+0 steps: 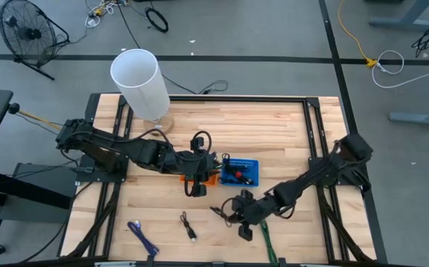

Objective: Pick & Place USB Port
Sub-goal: Put the black charger cable into the blue bin

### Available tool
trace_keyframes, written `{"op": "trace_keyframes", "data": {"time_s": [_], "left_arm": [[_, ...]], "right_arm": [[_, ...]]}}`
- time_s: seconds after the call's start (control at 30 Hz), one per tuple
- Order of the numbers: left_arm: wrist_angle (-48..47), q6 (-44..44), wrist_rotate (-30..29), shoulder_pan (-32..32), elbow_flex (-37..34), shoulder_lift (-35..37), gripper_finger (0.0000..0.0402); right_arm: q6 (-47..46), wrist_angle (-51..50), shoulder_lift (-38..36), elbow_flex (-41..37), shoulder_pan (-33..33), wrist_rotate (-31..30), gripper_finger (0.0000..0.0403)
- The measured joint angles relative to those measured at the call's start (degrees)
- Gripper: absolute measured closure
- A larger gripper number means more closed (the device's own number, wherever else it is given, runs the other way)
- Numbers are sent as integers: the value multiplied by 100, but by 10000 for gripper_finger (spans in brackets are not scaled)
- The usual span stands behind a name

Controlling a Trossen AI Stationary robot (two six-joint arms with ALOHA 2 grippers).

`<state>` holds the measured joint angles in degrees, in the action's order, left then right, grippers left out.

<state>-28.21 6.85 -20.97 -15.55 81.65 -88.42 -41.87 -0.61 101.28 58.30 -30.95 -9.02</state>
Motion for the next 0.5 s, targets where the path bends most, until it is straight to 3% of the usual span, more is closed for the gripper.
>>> {"op": "trace_keyframes", "data": {"time_s": [0.27, 0.5], "left_arm": [[-50, 2, -1, -1, 0, 0, 278], [-76, 1, -2, 0, 0, 0, 278]], "right_arm": [[95, -1767, -983, 7, 311, -755, 403], [-96, -2949, -1326, 15, 761, -1182, 403]]}}
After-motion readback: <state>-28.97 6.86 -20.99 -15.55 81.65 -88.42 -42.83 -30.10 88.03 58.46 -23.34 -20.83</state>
